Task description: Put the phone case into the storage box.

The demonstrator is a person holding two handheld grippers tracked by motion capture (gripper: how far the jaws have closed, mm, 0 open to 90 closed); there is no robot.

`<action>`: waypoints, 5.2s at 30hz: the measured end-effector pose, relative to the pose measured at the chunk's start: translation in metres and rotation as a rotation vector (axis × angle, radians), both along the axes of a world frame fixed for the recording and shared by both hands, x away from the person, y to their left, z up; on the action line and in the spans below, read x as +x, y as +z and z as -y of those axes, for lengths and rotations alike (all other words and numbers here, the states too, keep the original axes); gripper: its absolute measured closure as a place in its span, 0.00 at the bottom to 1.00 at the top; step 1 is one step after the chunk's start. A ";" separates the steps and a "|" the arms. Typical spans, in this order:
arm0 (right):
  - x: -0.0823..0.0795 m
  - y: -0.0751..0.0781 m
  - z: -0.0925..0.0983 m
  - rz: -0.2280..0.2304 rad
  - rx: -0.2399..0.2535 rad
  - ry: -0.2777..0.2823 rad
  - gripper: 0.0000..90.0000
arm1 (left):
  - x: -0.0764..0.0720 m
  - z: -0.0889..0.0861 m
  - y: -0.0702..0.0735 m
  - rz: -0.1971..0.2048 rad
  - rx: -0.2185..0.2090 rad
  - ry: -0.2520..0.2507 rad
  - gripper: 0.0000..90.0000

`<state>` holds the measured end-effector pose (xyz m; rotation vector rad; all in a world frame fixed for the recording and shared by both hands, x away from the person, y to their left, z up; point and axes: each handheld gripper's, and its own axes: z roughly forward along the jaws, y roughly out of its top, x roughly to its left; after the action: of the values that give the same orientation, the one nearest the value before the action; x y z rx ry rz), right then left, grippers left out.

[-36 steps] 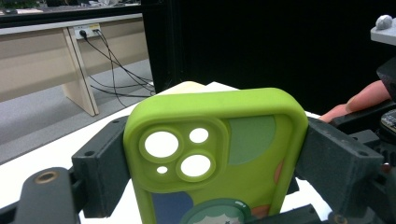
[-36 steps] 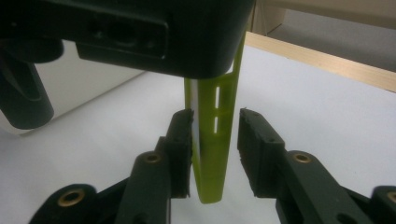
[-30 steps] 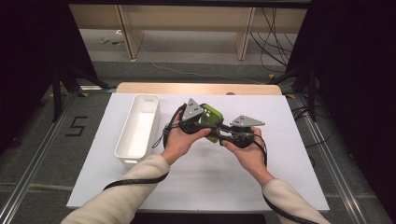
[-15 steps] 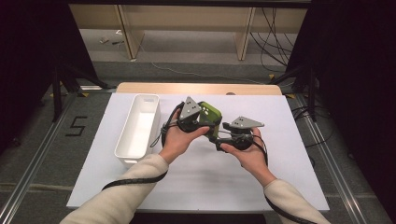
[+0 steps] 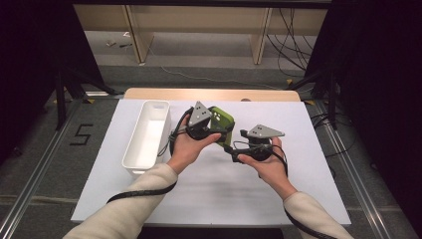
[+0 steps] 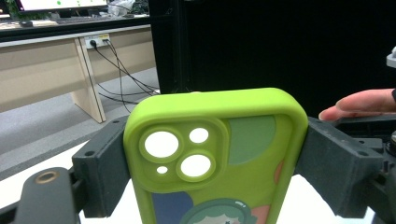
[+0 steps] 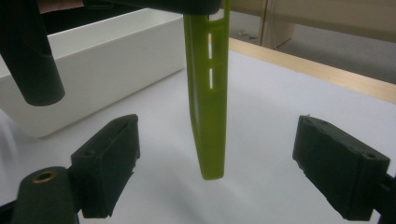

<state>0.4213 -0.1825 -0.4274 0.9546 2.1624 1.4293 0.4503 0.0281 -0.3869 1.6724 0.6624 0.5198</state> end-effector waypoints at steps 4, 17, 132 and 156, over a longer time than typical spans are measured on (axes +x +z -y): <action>-0.002 0.001 0.003 0.012 0.001 0.004 0.18 | 0.000 -0.002 0.002 0.003 -0.002 0.003 0.18; -0.017 0.007 0.021 0.048 0.008 0.009 0.18 | -0.003 -0.008 0.012 0.012 -0.002 0.027 0.18; -0.044 0.000 0.070 0.062 0.007 -0.056 0.18 | 0.012 -0.082 0.049 0.010 -0.021 0.240 0.18; -0.044 -0.001 0.069 0.059 0.007 -0.055 0.18 | 0.014 -0.089 0.052 0.013 -0.019 0.264 0.18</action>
<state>0.3775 -0.2517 -0.4287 0.9546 2.0743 1.4222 0.4641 0.1173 -0.3352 1.5706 0.8820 0.7085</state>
